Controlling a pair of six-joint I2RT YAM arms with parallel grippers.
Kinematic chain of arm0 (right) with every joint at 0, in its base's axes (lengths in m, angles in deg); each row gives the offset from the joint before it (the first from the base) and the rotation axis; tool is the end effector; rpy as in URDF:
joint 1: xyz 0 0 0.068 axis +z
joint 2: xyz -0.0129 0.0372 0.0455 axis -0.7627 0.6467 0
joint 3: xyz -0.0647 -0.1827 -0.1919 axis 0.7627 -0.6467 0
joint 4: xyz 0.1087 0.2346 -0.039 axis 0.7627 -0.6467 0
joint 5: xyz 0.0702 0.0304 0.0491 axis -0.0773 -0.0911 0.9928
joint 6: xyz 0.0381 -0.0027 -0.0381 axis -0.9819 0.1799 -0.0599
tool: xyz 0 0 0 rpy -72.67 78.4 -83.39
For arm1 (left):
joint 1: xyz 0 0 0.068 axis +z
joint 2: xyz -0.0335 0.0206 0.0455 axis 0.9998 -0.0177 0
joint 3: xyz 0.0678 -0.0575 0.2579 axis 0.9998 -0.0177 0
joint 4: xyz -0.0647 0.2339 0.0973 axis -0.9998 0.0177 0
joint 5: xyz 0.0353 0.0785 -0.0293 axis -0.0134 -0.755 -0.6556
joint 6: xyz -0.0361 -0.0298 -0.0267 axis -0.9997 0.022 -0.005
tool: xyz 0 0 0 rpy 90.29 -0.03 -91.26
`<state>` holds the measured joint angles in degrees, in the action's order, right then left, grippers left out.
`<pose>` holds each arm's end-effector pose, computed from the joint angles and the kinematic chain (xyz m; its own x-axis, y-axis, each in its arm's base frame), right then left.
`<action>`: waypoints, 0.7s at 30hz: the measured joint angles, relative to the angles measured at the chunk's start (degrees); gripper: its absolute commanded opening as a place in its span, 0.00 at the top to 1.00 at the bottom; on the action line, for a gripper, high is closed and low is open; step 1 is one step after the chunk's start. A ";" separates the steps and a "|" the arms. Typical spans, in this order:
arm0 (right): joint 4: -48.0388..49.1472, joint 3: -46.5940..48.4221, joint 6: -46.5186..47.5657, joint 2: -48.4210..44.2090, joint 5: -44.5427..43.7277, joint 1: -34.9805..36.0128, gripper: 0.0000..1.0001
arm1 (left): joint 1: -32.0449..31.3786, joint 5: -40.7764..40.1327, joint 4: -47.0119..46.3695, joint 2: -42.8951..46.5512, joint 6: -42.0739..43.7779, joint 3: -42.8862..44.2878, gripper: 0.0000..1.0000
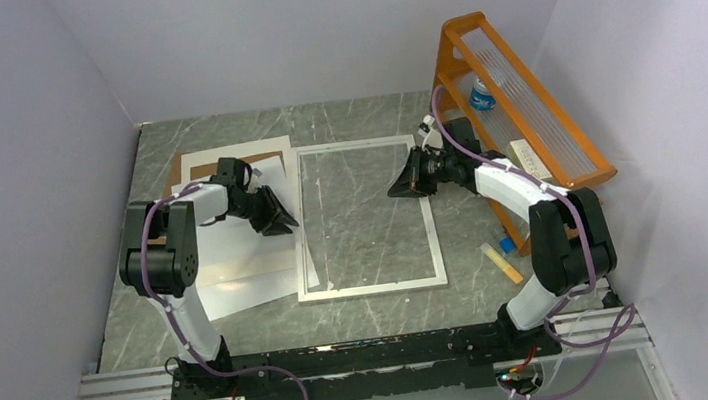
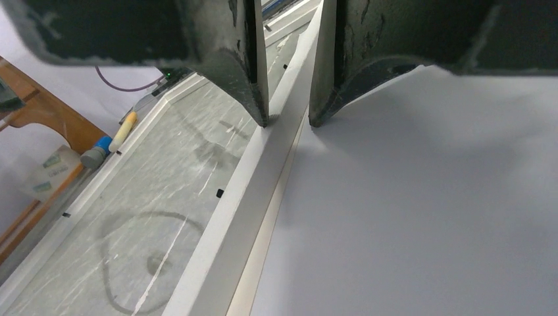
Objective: Put the photo into the frame
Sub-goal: Adjust the photo frame item on the photo frame.
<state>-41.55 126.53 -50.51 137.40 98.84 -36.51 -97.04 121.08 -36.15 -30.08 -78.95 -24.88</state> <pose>0.3182 0.0976 0.2195 -0.9141 0.2264 -0.3365 -0.1219 0.6379 0.7604 0.3471 -0.0679 0.1336 -0.9165 -0.4001 0.0000 -0.3161 0.7240 -0.6131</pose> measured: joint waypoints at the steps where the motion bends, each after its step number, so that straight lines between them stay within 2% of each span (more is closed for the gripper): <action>1: -0.37 0.26 0.00 0.00 0.02 0.00 0.95 | -0.04 -0.37 0.20 0.00 -0.02 0.11 0.65; 8: -5.29 5.14 -1.05 -0.09 0.02 0.04 1.00 | -0.46 -2.25 3.34 -0.92 -0.42 2.27 0.64; 15: -9.11 13.14 -2.91 -2.58 1.55 0.61 1.00 | -0.55 -1.75 4.02 -0.94 -0.42 3.02 0.56; 21: -8.85 17.84 -4.61 -5.18 2.89 1.95 1.00 | -0.11 -3.67 6.86 1.14 -0.39 5.44 0.55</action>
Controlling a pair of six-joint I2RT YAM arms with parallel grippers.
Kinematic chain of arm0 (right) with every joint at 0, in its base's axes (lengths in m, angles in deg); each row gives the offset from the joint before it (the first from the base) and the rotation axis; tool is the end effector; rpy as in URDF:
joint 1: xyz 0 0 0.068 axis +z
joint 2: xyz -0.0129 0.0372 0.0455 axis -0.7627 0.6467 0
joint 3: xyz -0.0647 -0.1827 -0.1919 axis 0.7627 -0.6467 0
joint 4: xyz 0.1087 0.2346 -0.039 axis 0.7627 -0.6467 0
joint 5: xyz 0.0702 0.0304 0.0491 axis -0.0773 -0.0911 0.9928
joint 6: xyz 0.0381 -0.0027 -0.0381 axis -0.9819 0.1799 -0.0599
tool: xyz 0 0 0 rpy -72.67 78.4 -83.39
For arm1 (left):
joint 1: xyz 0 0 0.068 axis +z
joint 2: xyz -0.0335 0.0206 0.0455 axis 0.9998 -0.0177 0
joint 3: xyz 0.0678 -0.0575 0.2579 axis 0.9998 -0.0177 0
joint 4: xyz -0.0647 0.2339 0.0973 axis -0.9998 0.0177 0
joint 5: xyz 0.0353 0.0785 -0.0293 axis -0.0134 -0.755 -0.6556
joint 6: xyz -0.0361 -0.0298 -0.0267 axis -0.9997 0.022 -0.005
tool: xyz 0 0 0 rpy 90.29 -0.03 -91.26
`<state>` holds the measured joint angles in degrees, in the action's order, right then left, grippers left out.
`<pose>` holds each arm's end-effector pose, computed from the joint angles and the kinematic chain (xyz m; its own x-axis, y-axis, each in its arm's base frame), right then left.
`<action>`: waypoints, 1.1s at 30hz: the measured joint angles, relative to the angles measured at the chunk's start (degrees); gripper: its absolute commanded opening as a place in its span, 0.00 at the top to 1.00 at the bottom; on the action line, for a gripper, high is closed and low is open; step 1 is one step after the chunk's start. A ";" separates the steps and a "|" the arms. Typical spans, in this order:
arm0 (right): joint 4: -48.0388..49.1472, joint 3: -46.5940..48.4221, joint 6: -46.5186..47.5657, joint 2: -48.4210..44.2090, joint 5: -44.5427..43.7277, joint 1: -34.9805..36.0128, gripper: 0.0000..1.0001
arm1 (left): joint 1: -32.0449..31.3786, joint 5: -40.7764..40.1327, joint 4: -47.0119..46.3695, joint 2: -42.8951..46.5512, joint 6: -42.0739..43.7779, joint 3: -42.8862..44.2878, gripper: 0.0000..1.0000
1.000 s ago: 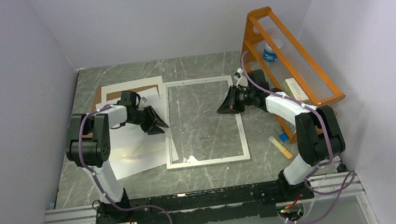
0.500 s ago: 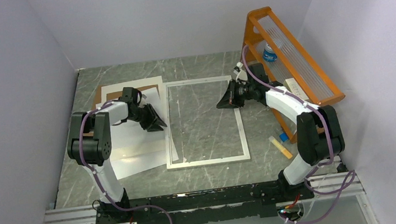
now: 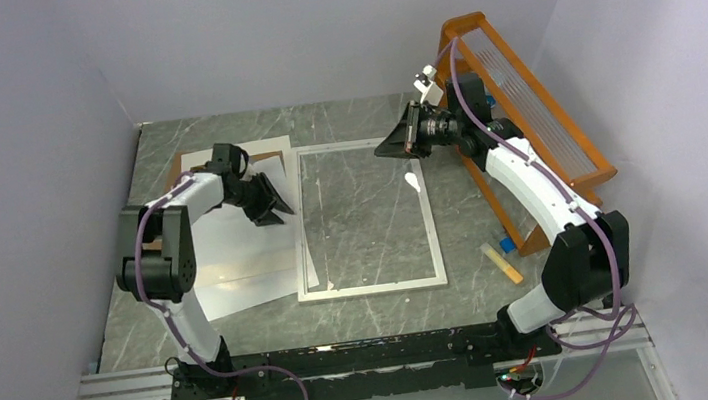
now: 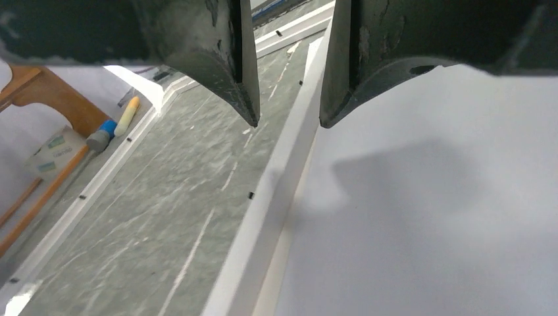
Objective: Put the photo into the frame
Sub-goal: Adjust the photo frame item on the photo frame.
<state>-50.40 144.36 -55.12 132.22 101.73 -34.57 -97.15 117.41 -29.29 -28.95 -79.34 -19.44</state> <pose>0.3194 0.1110 0.3386 -0.8548 0.2450 -0.4575 -0.2753 0.5332 0.7999 0.3562 -0.0678 0.1592 -0.9051 -0.4246 -0.0236 -0.3366 0.7492 -0.5704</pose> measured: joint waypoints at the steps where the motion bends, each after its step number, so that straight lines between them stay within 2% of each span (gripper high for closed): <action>1: 0.20 0.17 -0.66 -0.33 0.39 0.26 1.00 | 0.15 -0.96 0.81 0.87 -0.04 0.68 0.54; 8: 2.43 0.33 -5.57 -0.90 0.48 2.99 1.00 | 3.41 -13.53 6.36 11.98 -0.90 3.23 0.48; 12: 5.16 0.07 -7.15 -0.90 -0.35 4.50 1.00 | 6.91 -17.22 7.19 15.56 -1.55 2.29 0.44; 19: 12.26 -6.14 -7.41 -0.46 -1.55 5.42 1.00 | 9.60 -17.00 7.65 15.96 -1.77 -2.51 0.36; 25: 15.02 -6.14 -6.51 0.04 -1.92 7.10 1.00 | 9.57 -16.44 7.43 15.91 -1.86 -3.02 0.30; 33: 20.09 -8.44 -6.56 0.70 -3.65 7.82 1.00 | 9.57 -15.37 7.15 15.37 -1.77 -3.02 0.29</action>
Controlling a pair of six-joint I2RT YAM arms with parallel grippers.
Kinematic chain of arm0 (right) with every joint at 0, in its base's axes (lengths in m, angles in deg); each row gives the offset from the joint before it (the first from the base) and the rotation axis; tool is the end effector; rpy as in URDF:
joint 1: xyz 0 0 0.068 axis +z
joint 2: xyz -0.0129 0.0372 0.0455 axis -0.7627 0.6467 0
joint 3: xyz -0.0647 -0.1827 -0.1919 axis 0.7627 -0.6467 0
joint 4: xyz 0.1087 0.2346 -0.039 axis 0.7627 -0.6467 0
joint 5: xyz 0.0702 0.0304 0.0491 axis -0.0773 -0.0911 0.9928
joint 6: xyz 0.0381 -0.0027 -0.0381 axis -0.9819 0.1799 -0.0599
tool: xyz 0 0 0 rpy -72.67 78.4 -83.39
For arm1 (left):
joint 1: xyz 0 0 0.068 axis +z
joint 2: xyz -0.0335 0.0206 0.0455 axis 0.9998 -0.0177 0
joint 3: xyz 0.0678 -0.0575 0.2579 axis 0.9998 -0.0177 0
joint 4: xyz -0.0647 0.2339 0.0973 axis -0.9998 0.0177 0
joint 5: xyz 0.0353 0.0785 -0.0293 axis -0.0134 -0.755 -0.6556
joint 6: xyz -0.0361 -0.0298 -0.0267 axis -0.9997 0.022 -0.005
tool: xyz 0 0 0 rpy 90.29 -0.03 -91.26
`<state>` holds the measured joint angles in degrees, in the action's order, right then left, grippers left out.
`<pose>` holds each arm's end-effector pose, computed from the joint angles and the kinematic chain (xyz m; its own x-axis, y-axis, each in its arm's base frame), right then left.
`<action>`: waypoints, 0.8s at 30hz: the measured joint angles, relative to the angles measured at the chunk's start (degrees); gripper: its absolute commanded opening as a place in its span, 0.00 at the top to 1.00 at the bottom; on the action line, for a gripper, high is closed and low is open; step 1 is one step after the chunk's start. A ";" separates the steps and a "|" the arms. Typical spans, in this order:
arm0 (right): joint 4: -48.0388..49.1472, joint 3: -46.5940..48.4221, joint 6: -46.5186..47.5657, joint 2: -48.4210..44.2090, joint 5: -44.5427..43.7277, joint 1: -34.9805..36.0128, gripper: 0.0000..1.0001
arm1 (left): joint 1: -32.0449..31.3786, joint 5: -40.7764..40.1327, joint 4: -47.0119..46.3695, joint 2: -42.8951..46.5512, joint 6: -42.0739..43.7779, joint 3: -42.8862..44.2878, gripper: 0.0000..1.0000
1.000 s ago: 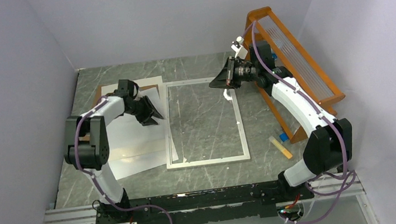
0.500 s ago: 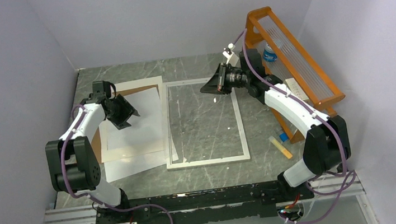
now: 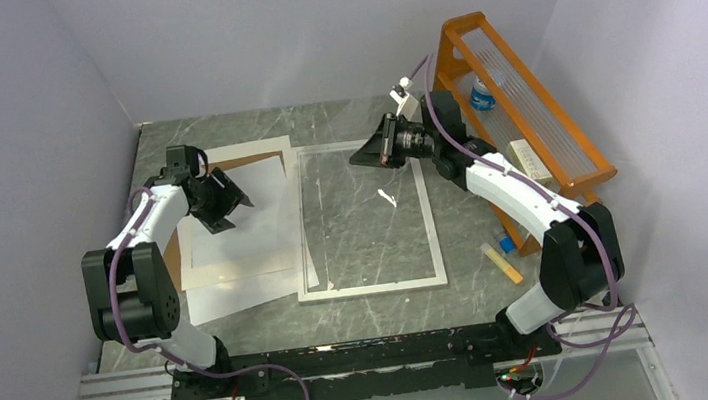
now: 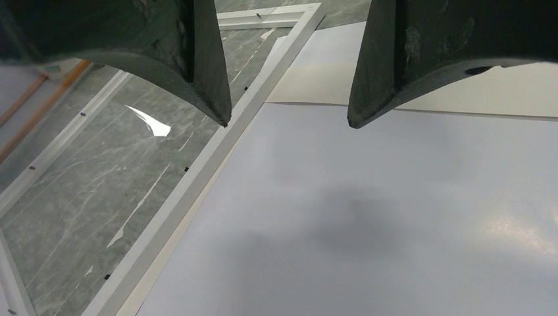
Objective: Put the photo into the frame
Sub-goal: Adjust the photo frame item on the photo frame.
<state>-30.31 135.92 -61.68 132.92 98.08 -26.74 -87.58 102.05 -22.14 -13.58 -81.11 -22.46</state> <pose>0.3131 0.1566 0.3154 -0.8191 0.2529 -0.5149 -0.3714 0.4501 0.8120 0.3209 0.0002 0.2224 -0.7285 -0.6472 -0.2244 -0.5170 0.7344 -0.4397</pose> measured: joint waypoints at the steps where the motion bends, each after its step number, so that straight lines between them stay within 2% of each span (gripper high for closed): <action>1: 0.31 -0.57 0.02 0.13 -0.22 0.00 1.00 | 0.00 0.28 -0.09 -0.24 0.02 0.02 0.29; 11: 1.18 -4.11 3.41 0.90 -3.80 0.13 1.00 | 0.00 2.40 -0.90 -2.54 0.44 0.02 0.26; 15: 1.64 -9.27 4.61 1.99 -5.57 -2.89 1.00 | 0.00 4.37 -0.92 -4.28 1.33 0.31 0.25; 21: 0.04 -12.00 7.04 4.63 -6.80 -6.62 1.00 | -0.26 8.13 -1.25 -7.69 2.62 0.37 0.24; 24: -0.96 -12.68 8.22 4.63 -6.71 -6.86 0.90 | -0.70 10.12 -1.86 -8.37 3.04 0.39 0.24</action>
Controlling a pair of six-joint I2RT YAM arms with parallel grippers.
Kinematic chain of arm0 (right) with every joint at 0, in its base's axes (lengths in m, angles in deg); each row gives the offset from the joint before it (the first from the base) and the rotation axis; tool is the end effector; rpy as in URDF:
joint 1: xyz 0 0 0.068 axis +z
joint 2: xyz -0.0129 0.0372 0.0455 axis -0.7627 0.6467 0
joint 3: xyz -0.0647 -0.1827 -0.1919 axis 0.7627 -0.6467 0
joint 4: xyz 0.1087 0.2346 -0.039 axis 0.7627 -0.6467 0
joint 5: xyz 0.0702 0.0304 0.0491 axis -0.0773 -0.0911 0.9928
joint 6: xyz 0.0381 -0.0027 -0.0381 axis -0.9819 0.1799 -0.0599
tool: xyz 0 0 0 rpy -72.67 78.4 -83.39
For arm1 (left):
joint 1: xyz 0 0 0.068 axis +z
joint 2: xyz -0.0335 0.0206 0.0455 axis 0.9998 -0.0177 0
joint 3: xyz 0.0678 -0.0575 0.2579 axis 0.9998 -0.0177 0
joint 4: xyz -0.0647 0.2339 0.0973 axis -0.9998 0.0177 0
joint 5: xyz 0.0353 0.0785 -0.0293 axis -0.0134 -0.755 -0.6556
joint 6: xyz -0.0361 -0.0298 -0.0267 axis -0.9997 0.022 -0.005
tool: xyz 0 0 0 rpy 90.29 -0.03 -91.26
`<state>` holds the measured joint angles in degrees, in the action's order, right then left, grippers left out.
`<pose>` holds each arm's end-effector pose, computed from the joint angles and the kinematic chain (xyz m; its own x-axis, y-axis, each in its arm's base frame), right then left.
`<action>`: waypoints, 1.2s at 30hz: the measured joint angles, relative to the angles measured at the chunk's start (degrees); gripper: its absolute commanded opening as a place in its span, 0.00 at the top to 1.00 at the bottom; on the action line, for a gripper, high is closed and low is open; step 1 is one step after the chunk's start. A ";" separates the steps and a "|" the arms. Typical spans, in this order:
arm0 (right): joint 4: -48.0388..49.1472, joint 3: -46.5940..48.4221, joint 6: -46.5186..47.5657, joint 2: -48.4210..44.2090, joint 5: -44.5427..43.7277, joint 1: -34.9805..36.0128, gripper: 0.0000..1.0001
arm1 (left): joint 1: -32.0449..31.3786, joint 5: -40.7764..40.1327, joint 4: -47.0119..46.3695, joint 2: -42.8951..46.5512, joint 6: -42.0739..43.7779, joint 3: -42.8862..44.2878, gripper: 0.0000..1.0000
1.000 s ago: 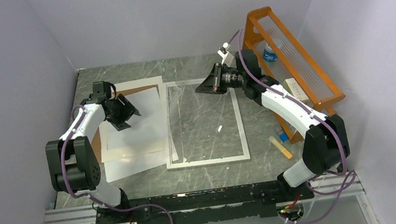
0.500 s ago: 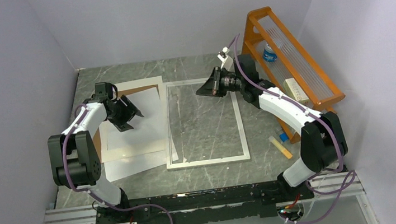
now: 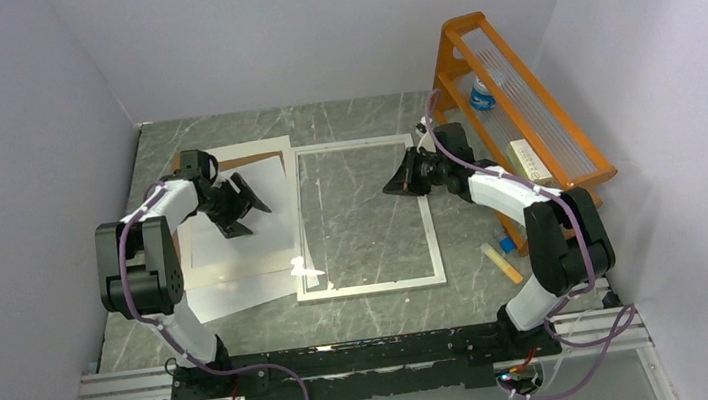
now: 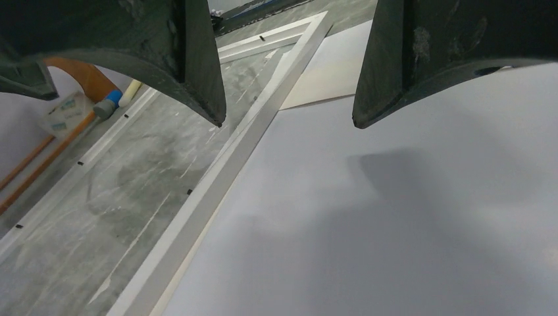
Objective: Put the photo into the frame
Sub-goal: Adjust the photo frame item on the photo frame.
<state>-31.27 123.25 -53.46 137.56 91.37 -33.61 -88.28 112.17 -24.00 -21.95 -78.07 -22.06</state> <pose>0.3191 0.1115 0.2128 -0.8563 0.2801 -0.4339 -0.1482 0.6716 0.7259 0.3376 -0.0095 0.1823 -0.8209 -0.5669 -0.0694 -0.4626 0.7312 -0.5013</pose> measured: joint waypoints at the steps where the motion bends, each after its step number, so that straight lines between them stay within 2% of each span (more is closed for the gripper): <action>1: -0.37 -0.17 0.20 0.00 0.02 0.00 0.86 | -0.11 0.63 -0.28 -0.31 0.04 0.11 0.24; 5: -1.33 -1.42 0.87 -0.07 0.37 -0.17 0.87 | -0.96 2.54 -1.31 -1.77 0.22 0.50 0.23; 10: -1.68 -4.44 1.09 -0.28 1.14 -0.83 1.00 | -2.32 5.53 -2.62 -4.20 0.57 0.90 0.23; 17: -3.19 -4.85 6.62 -0.09 3.98 -2.32 1.00 | -3.23 9.25 -4.31 -7.87 2.23 2.43 0.24; 23: -5.88 -1.55 13.00 2.89 5.18 -2.51 1.00 | -4.20 10.71 -5.18 -8.98 3.45 2.99 0.24; 36: -9.09 0.96 18.36 4.92 3.85 -2.54 1.00 | -5.73 11.13 -5.60 -10.51 4.72 4.00 0.25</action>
<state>-40.36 124.21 -35.10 142.47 95.22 -36.14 -94.00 123.29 -29.59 -32.47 -73.35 -18.06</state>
